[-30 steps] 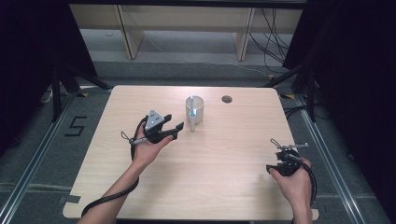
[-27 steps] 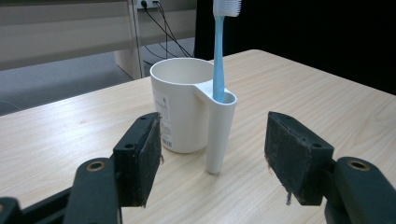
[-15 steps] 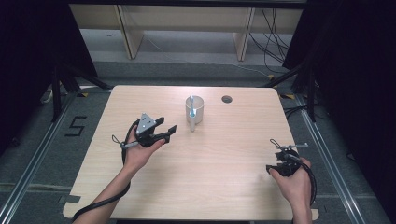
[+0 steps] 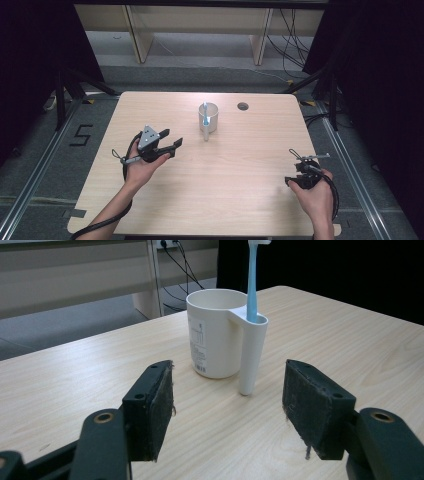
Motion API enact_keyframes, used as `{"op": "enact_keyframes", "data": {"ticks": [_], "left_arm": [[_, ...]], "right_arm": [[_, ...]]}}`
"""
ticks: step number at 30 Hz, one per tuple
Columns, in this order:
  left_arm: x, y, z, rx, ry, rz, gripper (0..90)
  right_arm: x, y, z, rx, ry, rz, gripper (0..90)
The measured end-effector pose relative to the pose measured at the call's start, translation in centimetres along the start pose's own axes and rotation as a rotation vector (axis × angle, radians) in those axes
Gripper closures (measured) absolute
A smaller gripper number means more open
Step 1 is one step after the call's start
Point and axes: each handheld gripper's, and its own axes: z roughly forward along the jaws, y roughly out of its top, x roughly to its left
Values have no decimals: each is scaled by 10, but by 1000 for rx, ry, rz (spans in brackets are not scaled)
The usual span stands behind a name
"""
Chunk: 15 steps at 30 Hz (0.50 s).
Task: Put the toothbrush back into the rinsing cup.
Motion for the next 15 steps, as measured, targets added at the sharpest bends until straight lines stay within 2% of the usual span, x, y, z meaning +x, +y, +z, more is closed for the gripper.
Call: {"op": "enact_keyframes", "data": {"ticks": [3, 11, 15], "left_arm": [[1, -3, -4, 3, 4, 0, 371], [4, -11, -13, 13, 11, 0, 370], [7, -16, -18, 21, 17, -1, 370]], "right_arm": [[-1, 0, 1, -4, -3, -19, 536], [0, 0, 1, 3, 13, -14, 536], [-1, 0, 1, -4, -5, -20, 536]]}}
